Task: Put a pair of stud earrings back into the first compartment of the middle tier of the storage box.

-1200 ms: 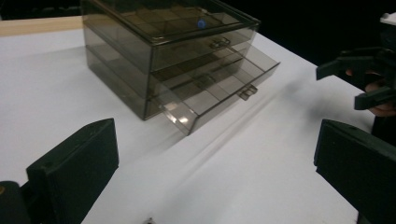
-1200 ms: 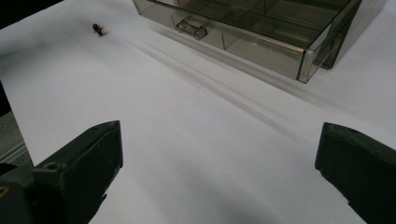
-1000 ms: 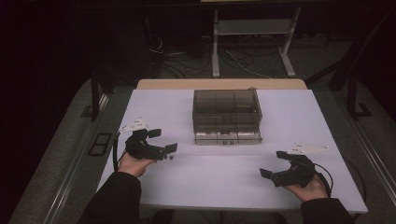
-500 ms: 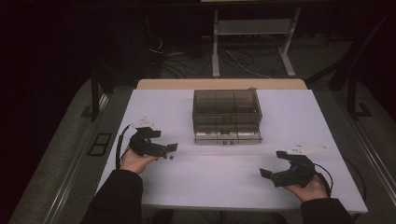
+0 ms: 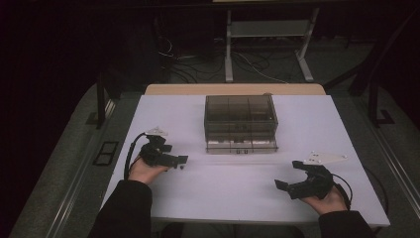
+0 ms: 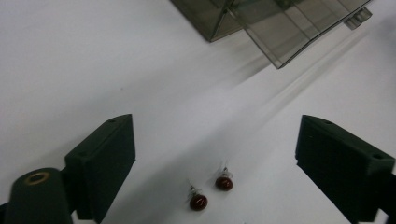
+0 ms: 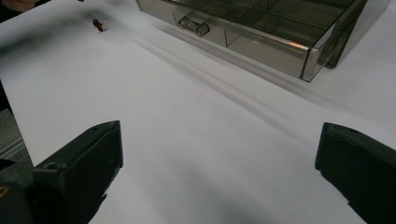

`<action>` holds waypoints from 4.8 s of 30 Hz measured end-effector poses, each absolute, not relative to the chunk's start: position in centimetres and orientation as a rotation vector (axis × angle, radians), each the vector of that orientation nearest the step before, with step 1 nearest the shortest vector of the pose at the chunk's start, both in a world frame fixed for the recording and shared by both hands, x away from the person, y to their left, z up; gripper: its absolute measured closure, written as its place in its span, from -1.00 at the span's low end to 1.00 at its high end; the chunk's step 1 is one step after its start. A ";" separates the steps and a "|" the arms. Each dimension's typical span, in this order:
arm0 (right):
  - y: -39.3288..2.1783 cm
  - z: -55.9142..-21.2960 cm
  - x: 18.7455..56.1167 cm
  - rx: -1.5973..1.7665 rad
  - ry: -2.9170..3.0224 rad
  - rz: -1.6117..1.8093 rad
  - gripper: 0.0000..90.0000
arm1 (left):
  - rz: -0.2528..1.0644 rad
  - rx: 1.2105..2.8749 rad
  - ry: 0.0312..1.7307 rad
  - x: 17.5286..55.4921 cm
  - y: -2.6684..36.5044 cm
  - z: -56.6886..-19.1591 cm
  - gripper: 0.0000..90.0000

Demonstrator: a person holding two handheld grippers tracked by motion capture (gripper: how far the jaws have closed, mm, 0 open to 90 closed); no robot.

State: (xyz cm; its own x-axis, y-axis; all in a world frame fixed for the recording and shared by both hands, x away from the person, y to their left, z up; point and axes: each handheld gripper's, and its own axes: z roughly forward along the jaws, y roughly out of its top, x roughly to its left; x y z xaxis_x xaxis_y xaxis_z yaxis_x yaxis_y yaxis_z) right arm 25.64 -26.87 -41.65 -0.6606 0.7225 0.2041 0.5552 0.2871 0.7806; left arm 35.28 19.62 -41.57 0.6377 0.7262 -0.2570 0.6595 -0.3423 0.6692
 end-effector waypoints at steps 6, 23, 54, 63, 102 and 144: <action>-26.8 -41.7 25.7 1.187 2.370 1.306 -0.99 | 0.102 2.114 1.098 35.2 20.4 -41.9 -0.57; -26.7 -41.9 25.7 1.187 2.381 1.306 -0.99 | 0.145 2.217 1.098 34.2 20.7 -43.1 0.06; -26.9 -42.0 25.8 1.187 2.385 1.300 -0.99 | 0.171 2.264 1.075 34.2 19.5 -41.5 0.76; -26.8 -41.9 25.8 1.188 2.387 1.301 -0.99 | 0.166 2.253 1.030 34.3 19.3 -39.5 0.76; -27.0 -41.9 25.8 1.190 2.384 1.309 -0.99 | 0.224 2.265 0.871 36.0 15.2 -32.1 0.76; -27.3 -41.9 25.8 1.191 2.384 1.315 -0.99 | 0.153 2.278 0.750 39.4 7.2 -34.3 0.75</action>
